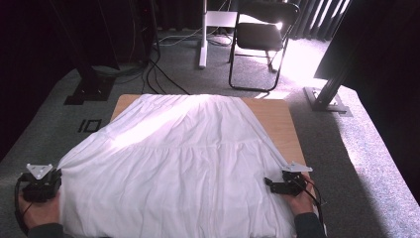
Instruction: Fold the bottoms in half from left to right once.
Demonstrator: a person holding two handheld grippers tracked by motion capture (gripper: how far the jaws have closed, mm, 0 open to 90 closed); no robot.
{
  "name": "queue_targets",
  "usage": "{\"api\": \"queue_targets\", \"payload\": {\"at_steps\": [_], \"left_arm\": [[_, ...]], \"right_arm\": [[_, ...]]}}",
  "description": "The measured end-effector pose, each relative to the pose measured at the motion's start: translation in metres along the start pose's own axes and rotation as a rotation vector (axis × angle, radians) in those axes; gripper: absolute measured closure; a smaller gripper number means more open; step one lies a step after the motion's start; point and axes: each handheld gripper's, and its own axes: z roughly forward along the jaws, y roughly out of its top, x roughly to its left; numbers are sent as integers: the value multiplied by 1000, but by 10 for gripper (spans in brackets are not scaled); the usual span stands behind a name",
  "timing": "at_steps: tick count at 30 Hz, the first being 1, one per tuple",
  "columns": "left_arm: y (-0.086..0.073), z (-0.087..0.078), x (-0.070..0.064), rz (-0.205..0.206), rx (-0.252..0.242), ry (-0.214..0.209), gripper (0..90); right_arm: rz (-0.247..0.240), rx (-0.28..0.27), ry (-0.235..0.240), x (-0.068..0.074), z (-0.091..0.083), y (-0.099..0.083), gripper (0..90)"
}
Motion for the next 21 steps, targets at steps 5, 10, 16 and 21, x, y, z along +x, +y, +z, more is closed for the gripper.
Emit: {"api": "queue_targets", "payload": {"at_steps": [5,10,16,21], "left_arm": [[17,-13,-23,44,-61,-92,880],[33,-18,-53,78,-99,-239,878],[59,-24,-113,164,-143,-461,878],[97,-38,-183,248,-233,-693,878]], "right_arm": [[0,0,0,0,0,0,130],[0,0,0,0,0,0,130],[0,0,0,0,0,0,130],[0,0,0,0,0,0,130]]}}
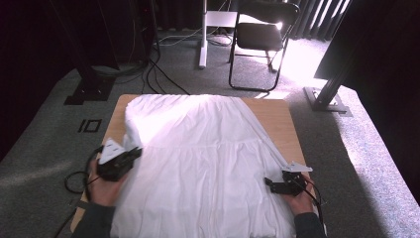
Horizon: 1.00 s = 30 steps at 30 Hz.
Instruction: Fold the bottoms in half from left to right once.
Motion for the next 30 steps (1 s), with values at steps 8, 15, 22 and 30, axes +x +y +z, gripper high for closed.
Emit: {"api": "queue_targets", "payload": {"at_steps": [8,15,22,30], "left_arm": [[67,79,-123,189,-83,-443,879],[37,144,-162,187,91,-492,595],[14,104,-89,78,95,-268,500],[-53,67,-23,-37,223,6,462]], "right_arm": [[0,0,0,0,0,0,130],[9,-6,-11,0,-1,-1,184],[110,-52,-15,8,-20,13,453],[142,-55,149,68,-21,58,395]]}}
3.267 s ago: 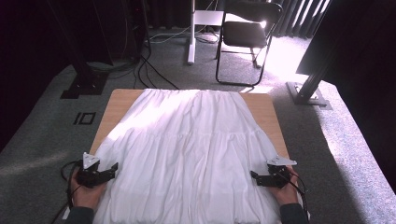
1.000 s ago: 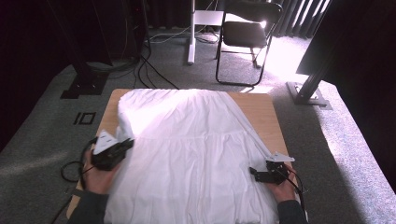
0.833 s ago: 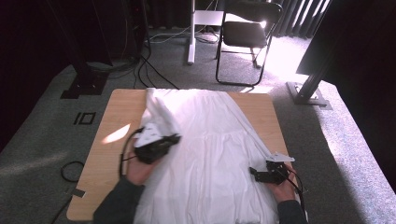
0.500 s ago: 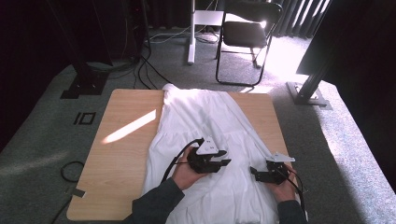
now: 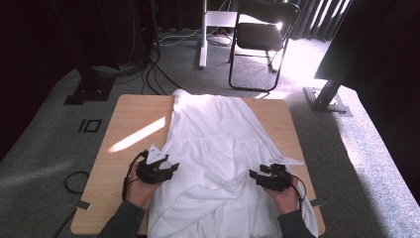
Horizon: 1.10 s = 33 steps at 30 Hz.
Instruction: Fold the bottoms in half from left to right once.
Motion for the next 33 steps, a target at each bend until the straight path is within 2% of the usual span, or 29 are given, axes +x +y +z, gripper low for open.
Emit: {"api": "queue_targets", "payload": {"at_steps": [1,2,3,4,5,6,7,9,10,12,13,14,15,16,17,18,19,20,21,22,23,24,25,27,29,30,31,32,33], "left_arm": [[-8,0,4,-21,11,15,437],[-15,0,7,-27,28,31,437],[-18,1,8,-33,34,40,391],[-23,2,8,-32,43,54,391],[-27,4,9,-37,56,61,346],[-31,6,11,-56,67,57,346],[-36,10,13,-80,86,56,293],[-44,14,13,-94,105,63,272],[-48,16,13,-99,121,74,244],[-53,20,11,-101,149,59,235],[-55,21,11,-105,151,46,236],[-56,23,9,-97,141,39,241],[-55,24,7,-85,136,33,283],[-54,24,6,-80,129,19,283],[-54,25,3,-67,120,-2,347],[-53,24,0,-41,117,-18,462],[-52,24,-2,-38,114,-73,664],[-52,23,-3,-44,110,-76,843],[-50,21,-4,-33,109,-63,868],[-48,16,-3,-35,91,-51,873],[-48,16,-3,-35,91,-51,874],[-40,-5,5,-61,23,-15,876],[-36,-16,9,-75,-8,-1,876],[-21,-49,19,-94,-100,47,877],[-5,-70,20,-95,-134,55,875],[4,-78,18,-72,-143,71,871],[11,-81,13,-54,-148,68,853],[16,-80,7,-32,-145,47,673],[19,-76,0,3,-144,40,608]], "right_arm": [[-2,25,3,13,11,5,331],[-2,25,3,13,11,5,331],[45,55,-34,22,21,8,190],[45,55,-34,22,21,8,190],[46,68,-60,29,28,9,127],[46,68,-60,29,28,9,127],[35,90,-57,35,34,7,121],[22,110,-58,36,37,6,111],[4,141,-74,38,40,4,118],[-40,181,-66,41,45,-1,207],[-48,191,-62,41,46,-3,305],[-63,202,-48,41,47,-5,442],[-75,189,-13,39,44,-8,718],[-75,189,-13,39,44,-8,718],[-79,181,-9,39,42,-8,801],[-83,167,-12,38,39,-8,855],[-80,151,-15,37,35,-8,869],[-78,130,-14,34,29,-7,874],[-79,113,-16,32,24,-6,875],[-80,85,-19,29,17,-4,876],[-80,85,-19,29,17,-4,876],[-59,-13,-24,19,-12,5,879],[-59,-13,-24,19,-12,5,879],[-41,-66,11,14,-28,11,882],[-36,-108,60,14,-43,16,884],[-48,-124,69,17,-48,19,885],[-76,-135,35,20,-52,21,884],[-110,-155,-52,19,-61,23,885],[-105,-169,-93,13,-67,23,885]]}}
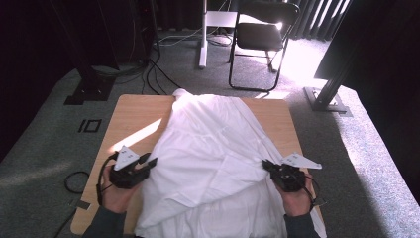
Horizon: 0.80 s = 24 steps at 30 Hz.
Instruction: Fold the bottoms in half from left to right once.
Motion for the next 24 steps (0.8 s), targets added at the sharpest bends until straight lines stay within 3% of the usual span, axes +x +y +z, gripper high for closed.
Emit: {"api": "queue_targets", "payload": {"at_steps": [1,3,6,8,9,11,14,17,24], "left_arm": [[0,6,-8,44,18,13,608],[-7,24,-22,84,57,20,527],[-23,52,-31,60,102,-20,467],[-36,72,-32,29,154,-41,432],[-40,79,-32,20,171,-29,364],[-53,96,-34,-2,220,-7,340],[-64,109,-34,-40,260,-26,298],[-69,114,-37,-53,266,-45,278],[-70,123,-49,-35,238,-22,273]], "right_arm": [[0,0,0,0,0,0,885],[36,0,-83,-18,-7,-3,884],[71,67,-155,-46,-2,-19,884],[61,136,-196,-59,11,-35,883],[54,206,-225,-69,26,-53,882],[52,227,-232,-72,31,-61,880],[79,271,-233,-79,43,-76,874],[63,311,-255,-81,49,-80,861],[71,303,-249,-83,50,-82,844]]}}
